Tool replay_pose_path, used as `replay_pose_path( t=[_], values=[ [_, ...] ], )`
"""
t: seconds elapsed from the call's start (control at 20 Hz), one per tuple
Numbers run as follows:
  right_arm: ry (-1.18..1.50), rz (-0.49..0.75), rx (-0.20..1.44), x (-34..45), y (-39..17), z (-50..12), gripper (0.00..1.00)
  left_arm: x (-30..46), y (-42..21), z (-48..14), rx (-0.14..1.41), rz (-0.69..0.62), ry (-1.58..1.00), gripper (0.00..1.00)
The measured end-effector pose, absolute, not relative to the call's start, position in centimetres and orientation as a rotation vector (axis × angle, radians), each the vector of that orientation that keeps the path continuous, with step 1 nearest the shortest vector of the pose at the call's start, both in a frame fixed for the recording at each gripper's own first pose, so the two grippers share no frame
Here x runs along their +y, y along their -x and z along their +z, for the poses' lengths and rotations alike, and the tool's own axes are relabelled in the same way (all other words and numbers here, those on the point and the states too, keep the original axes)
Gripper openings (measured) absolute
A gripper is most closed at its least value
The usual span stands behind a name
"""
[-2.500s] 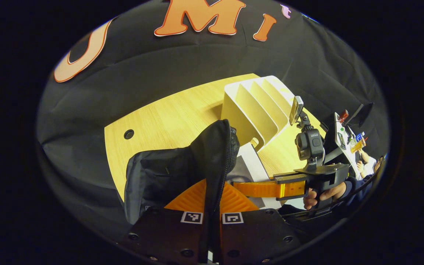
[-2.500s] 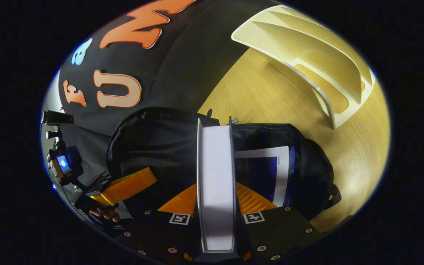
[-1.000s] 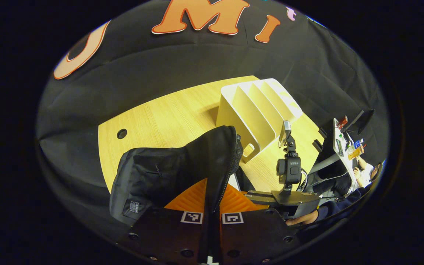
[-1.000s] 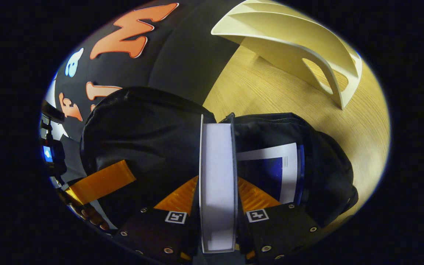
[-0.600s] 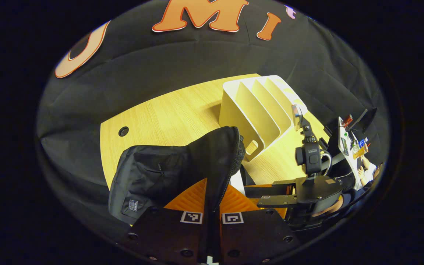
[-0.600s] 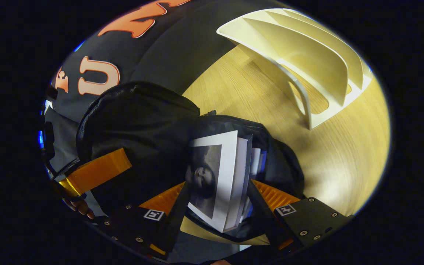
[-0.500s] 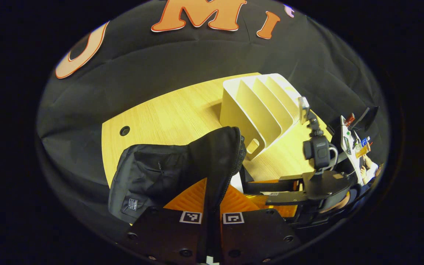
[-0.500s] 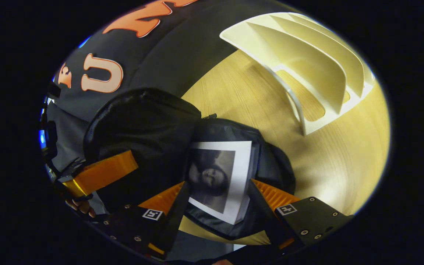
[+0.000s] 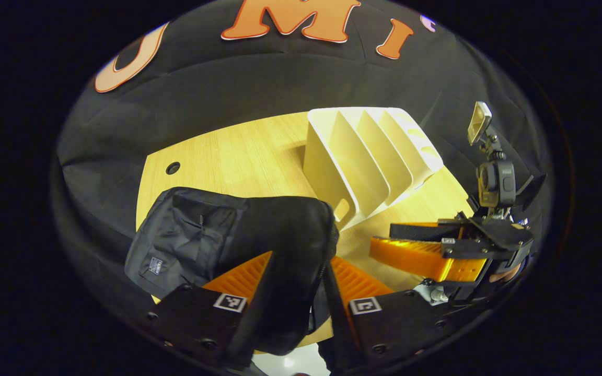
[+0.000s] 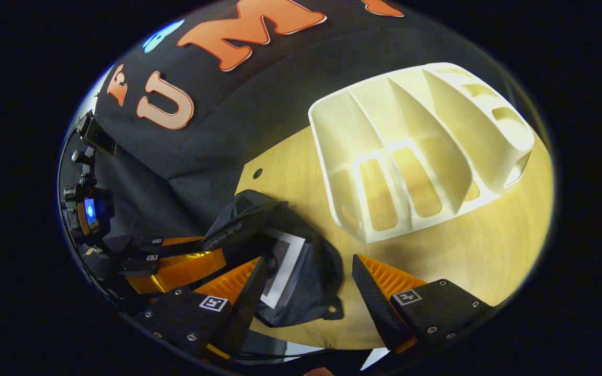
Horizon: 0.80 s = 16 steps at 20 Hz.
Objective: Open the schoolbag, grab two books from the bookshelf and put them into the schoolbag.
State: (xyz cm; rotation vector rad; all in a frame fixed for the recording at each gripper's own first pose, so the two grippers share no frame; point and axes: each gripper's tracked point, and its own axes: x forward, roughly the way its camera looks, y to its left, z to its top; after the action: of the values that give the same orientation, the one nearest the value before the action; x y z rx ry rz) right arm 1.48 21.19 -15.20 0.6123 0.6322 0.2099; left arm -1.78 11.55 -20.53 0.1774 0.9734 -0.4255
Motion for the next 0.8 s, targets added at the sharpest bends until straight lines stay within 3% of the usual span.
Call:
replay_pose_path(
  t=[0.3, 0.8],
  values=[
    [-0.481, 0.175, 0.5, 12.8, -0.4, -10.8, 0.98, 4.3, 2.6, -17.4, 0.819, -0.397, -0.149, 0.93],
    [-0.219, 0.129, 0.201, 1.2, 3.5, -1.6, 0.98, -4.1, 3.0, -9.4, 0.368, -0.244, -0.05, 0.96]
  ],
)
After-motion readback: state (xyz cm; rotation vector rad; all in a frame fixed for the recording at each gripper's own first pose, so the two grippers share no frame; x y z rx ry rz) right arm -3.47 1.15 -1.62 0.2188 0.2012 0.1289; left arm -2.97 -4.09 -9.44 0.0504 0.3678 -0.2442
